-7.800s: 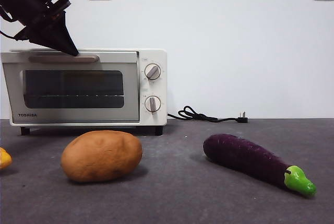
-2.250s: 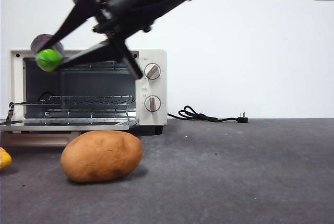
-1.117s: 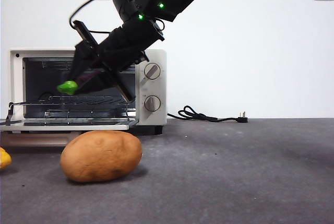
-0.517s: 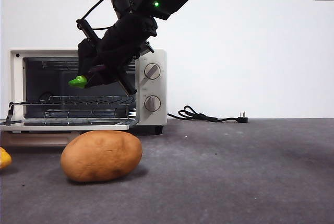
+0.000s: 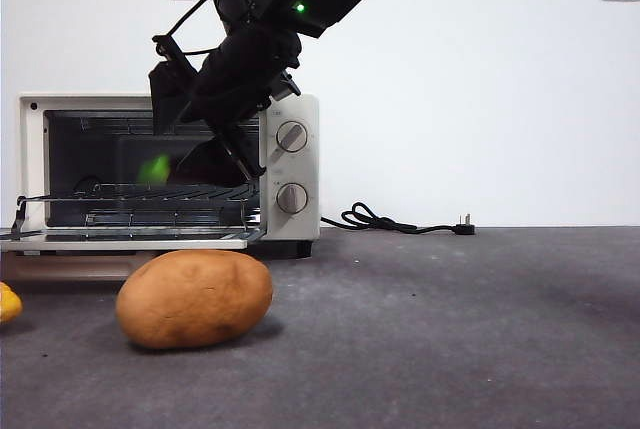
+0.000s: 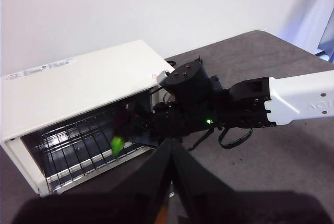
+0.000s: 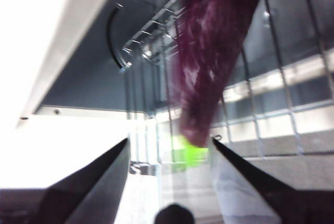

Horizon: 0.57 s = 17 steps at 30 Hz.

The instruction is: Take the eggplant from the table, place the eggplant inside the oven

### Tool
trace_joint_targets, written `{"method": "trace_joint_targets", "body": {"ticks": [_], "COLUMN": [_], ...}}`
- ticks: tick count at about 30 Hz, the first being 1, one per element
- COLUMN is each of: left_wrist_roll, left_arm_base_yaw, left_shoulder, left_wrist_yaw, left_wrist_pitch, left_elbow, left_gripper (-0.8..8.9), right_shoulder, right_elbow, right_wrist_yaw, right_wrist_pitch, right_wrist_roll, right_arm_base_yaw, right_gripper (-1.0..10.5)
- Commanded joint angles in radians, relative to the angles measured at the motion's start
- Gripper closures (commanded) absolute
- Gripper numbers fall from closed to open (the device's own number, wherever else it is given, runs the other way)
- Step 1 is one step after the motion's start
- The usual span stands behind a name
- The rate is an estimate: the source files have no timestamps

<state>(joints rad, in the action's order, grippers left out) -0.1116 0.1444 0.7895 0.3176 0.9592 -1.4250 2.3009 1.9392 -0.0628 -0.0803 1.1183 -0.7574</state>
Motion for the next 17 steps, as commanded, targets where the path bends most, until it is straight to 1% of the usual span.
{"method": "trace_joint_targets", "body": {"ticks": [1,8,13,17], "left_wrist_roll": [-0.005,-0.012,-0.012,-0.012], "left_arm_base_yaw": [0.006,0.007,0.012,0.012], "left_shoulder": [-0.007,-0.007,-0.007,-0.007], "left_wrist_yaw": [0.003,0.003,0.003,0.003], "left_wrist_pitch": [0.005,0.005,0.005,0.005], "left_elbow": [0.008,0.008,0.008,0.008], "left_gripper": [8.19,8.19,8.19,8.19], "right_shoulder": [0.014,0.014,0.014,0.014], "right_elbow": [0.005,0.005,0.005,0.005], "right_wrist_yaw": [0.008,0.007,0.006,0.006], "right_wrist_pitch": [0.016,0.01,0.009,0.004], "right_wrist_roll": [0.0,-0.001,-0.023,-0.023], "right_arm_base_yaw": [-0.002,-0.002,-0.002,-0.002], "right_gripper": [6.9,6.9,6.9,6.9]}}
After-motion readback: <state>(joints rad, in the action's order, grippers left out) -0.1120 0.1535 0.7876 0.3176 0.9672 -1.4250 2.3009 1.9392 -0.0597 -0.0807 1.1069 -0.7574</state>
